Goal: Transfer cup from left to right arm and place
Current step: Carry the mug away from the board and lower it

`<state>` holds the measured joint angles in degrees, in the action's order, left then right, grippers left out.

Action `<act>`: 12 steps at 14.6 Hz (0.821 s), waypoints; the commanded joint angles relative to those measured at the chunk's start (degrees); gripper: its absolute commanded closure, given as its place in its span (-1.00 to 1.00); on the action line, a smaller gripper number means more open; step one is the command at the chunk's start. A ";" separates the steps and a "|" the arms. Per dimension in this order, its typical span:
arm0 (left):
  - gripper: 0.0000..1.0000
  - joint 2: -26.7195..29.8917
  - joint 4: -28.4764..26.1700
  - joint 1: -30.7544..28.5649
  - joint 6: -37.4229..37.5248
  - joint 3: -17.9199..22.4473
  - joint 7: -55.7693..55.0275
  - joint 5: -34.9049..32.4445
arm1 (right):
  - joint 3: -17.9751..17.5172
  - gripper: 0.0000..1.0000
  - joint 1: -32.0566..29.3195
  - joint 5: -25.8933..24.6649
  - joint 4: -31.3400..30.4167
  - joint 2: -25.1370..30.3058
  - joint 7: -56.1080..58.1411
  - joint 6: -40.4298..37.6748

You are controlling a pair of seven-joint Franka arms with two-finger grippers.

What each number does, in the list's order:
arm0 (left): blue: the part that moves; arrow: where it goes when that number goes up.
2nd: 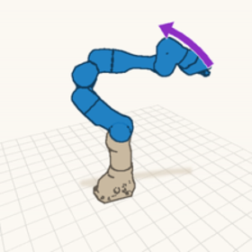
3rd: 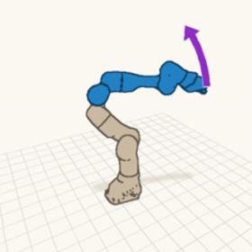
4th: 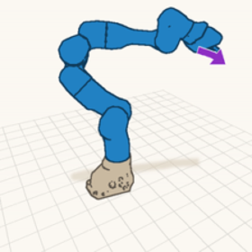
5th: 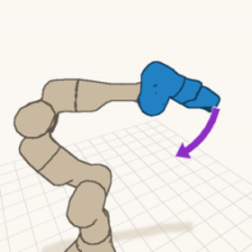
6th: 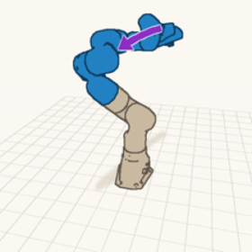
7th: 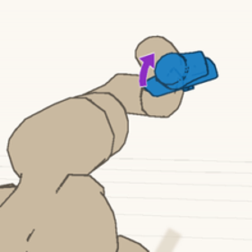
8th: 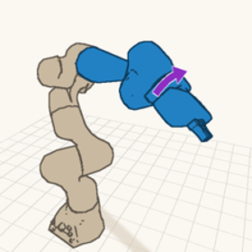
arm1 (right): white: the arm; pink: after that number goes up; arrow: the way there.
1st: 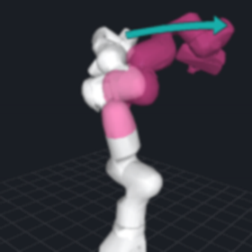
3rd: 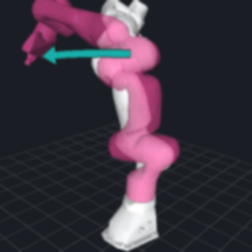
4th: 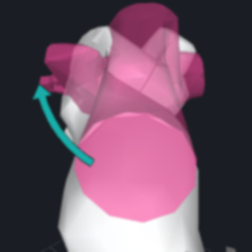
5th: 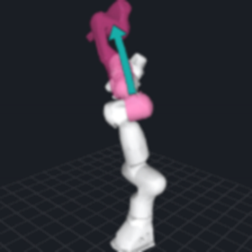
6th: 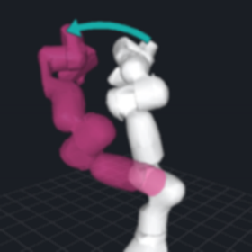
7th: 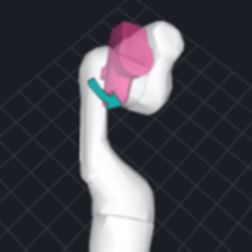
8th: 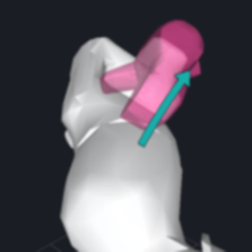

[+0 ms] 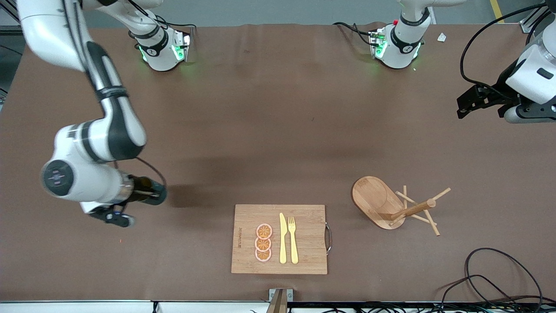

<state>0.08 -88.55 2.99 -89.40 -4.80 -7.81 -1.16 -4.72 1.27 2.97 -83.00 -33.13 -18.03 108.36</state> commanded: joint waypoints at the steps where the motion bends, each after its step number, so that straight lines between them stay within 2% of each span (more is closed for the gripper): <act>1: -1.00 1.15 -0.75 -1.40 -0.42 -1.87 0.16 -0.95 | -1.52 0.99 -4.77 -0.51 -2.78 0.79 7.82 1.85; 6: -1.00 0.45 -0.40 -1.15 -1.82 -2.31 -0.01 -1.03 | -1.52 0.97 -6.98 -2.09 -11.82 0.34 10.56 11.51; 7: -1.00 0.36 -0.39 -1.32 -2.00 -2.32 -0.01 -0.95 | -1.52 0.95 -7.07 -2.09 -12.97 0.34 10.56 12.74; 8: -1.00 0.27 -0.39 -1.32 -2.09 -2.32 -0.01 -0.95 | -1.52 0.82 -7.42 -2.09 -13.15 0.26 10.56 12.93; 9: -1.00 0.27 -0.39 -1.32 -2.09 -2.32 0.08 -0.95 | -1.52 0.44 -7.68 -2.09 -13.07 0.17 10.56 12.93; 11: -1.00 0.53 -0.39 -1.32 -2.01 -2.40 0.25 -0.95 | -1.52 -0.72 -7.77 -2.71 -10.01 -0.01 10.56 12.85; 12: -1.00 0.45 -0.22 -1.32 -2.00 -2.40 0.34 -0.68 | -1.52 -1.00 -8.47 -2.80 -7.82 0.08 10.56 12.67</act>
<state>-0.01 -88.58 2.32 -90.86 -6.41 -7.81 -1.16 -5.20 -5.19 0.97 -93.74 -34.07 -7.90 121.71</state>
